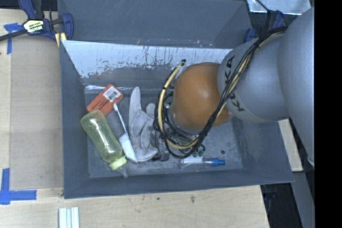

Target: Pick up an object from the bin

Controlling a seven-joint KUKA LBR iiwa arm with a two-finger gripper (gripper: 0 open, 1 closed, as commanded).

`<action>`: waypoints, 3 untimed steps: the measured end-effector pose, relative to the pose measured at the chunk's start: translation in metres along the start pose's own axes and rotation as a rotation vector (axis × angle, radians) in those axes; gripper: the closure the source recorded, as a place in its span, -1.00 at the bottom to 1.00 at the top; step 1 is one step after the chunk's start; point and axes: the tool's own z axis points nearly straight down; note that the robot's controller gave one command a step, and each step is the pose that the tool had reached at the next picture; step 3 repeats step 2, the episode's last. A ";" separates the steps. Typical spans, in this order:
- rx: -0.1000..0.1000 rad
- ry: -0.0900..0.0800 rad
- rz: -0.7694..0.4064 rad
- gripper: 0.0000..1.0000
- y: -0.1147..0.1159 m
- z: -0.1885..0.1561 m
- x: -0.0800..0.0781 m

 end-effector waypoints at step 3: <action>0.001 0.011 0.009 1.00 -0.010 -0.142 -0.020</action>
Offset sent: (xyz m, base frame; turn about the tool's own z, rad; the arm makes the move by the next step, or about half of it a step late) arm 0.0194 -0.0044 0.1419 0.0072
